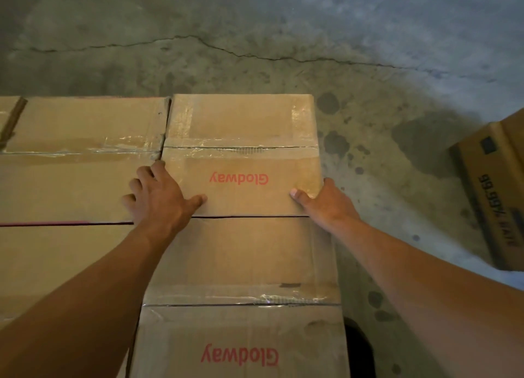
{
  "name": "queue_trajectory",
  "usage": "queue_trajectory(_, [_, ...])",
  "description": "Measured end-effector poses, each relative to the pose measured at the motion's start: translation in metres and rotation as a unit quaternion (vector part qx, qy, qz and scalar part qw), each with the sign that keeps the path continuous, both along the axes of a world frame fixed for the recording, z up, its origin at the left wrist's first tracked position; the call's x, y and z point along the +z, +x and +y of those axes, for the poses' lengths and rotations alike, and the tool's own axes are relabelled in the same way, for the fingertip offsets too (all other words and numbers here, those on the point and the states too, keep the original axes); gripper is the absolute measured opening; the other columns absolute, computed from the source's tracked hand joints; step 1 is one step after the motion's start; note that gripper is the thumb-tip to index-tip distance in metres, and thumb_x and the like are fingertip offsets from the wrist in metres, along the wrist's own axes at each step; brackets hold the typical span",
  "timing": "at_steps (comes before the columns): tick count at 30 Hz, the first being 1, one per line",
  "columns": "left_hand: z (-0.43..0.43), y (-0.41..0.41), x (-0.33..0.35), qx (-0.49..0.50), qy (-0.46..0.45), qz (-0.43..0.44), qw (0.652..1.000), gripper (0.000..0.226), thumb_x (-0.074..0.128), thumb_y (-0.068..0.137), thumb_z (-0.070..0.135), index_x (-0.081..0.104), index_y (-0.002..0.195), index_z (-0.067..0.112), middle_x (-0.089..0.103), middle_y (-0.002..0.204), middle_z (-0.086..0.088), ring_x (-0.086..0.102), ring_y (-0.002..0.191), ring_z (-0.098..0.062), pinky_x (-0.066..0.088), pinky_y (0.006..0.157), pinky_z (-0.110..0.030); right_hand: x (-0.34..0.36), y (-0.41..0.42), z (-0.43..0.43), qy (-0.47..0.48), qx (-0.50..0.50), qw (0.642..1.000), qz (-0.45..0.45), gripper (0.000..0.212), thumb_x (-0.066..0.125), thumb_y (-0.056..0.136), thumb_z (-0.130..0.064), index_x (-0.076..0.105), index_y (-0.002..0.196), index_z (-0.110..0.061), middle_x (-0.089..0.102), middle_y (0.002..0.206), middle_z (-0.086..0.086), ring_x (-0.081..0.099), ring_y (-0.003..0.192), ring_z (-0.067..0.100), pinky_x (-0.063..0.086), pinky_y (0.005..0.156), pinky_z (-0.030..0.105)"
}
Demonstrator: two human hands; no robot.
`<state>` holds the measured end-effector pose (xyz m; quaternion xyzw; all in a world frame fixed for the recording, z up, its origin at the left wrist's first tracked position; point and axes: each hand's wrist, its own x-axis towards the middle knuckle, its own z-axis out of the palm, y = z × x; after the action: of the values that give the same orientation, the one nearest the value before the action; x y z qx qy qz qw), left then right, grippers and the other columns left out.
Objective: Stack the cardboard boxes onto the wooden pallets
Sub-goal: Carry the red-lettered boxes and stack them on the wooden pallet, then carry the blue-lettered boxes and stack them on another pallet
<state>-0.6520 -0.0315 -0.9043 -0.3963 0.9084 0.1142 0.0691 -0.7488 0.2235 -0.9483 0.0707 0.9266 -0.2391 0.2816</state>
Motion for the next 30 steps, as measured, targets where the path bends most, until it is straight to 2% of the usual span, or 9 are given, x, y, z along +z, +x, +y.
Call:
queue_trajectory(3, [0.025,-0.008,0.034,-0.021,0.026,0.062,0.998,0.085,0.073,0.084,0.054,0.038,0.147,0.008,0.044,0.145,-0.019,0.044,0.132,-0.038,0.038,0.106,-0.055,0.040,-0.009,0.014,0.042,0.043,0.996,0.060,0.073,0.042,0.097,-0.068,0.033,0.151,-0.020,0.045,0.152,0.006,0.044,0.136,0.037,0.041,0.103,0.049])
queue_trajectory(6, [0.058,-0.014,0.083,-0.073,0.040,0.099,0.992,0.074,0.070,0.088,0.050,0.045,0.144,0.007,0.049,0.143,-0.019,0.048,0.130,-0.036,0.042,0.107,-0.048,0.097,-0.024,0.047,0.040,0.062,0.991,0.109,0.065,0.038,0.099,-0.064,0.041,0.148,-0.020,0.048,0.151,0.006,0.046,0.134,0.036,0.041,0.104,0.048])
queue_trajectory(12, [0.138,-0.002,0.244,-0.154,0.051,0.167,0.972,0.065,0.061,0.093,0.051,0.050,0.142,0.010,0.056,0.139,-0.015,0.054,0.123,-0.033,0.046,0.099,-0.044,0.275,-0.007,0.140,0.041,0.022,0.974,0.223,0.061,0.039,0.098,-0.064,0.051,0.140,-0.022,0.052,0.146,0.008,0.048,0.132,0.038,0.043,0.105,0.051])
queue_trajectory(16, [0.196,0.049,0.367,-0.245,0.050,0.208,0.946,0.060,0.058,0.095,0.050,0.052,0.140,0.011,0.057,0.138,-0.016,0.055,0.123,-0.034,0.046,0.099,-0.042,0.411,0.074,0.211,0.047,-0.049,0.949,0.307,0.060,0.040,0.099,-0.062,0.050,0.143,-0.022,0.052,0.147,0.009,0.049,0.130,0.040,0.043,0.105,0.049])
queue_trajectory(21, [0.268,0.127,0.500,-0.326,0.045,0.293,0.898,0.055,0.060,0.094,0.046,0.057,0.134,0.008,0.060,0.133,-0.018,0.058,0.119,-0.041,0.046,0.097,-0.046,0.552,0.210,0.308,0.049,-0.159,0.902,0.398,0.062,0.044,0.095,-0.066,0.057,0.136,-0.021,0.057,0.140,0.014,0.052,0.126,0.039,0.044,0.099,0.048])
queue_trajectory(26, [0.377,0.186,0.585,-0.410,0.097,0.358,0.833,0.055,0.065,0.093,0.041,0.058,0.134,0.004,0.060,0.133,-0.019,0.058,0.120,-0.040,0.045,0.100,-0.046,0.653,0.340,0.416,0.069,-0.266,0.843,0.462,0.060,0.044,0.097,-0.063,0.055,0.138,-0.021,0.057,0.139,0.012,0.054,0.124,0.037,0.044,0.099,0.046])
queue_trajectory(30, [0.490,0.235,0.622,-0.490,0.136,0.377,0.774,0.057,0.065,0.093,0.045,0.057,0.135,0.006,0.060,0.133,-0.015,0.058,0.120,-0.036,0.046,0.094,-0.043,0.703,0.436,0.500,0.098,-0.343,0.803,0.478,0.062,0.043,0.097,-0.064,0.052,0.141,-0.022,0.055,0.144,0.008,0.051,0.128,0.037,0.043,0.100,0.048])
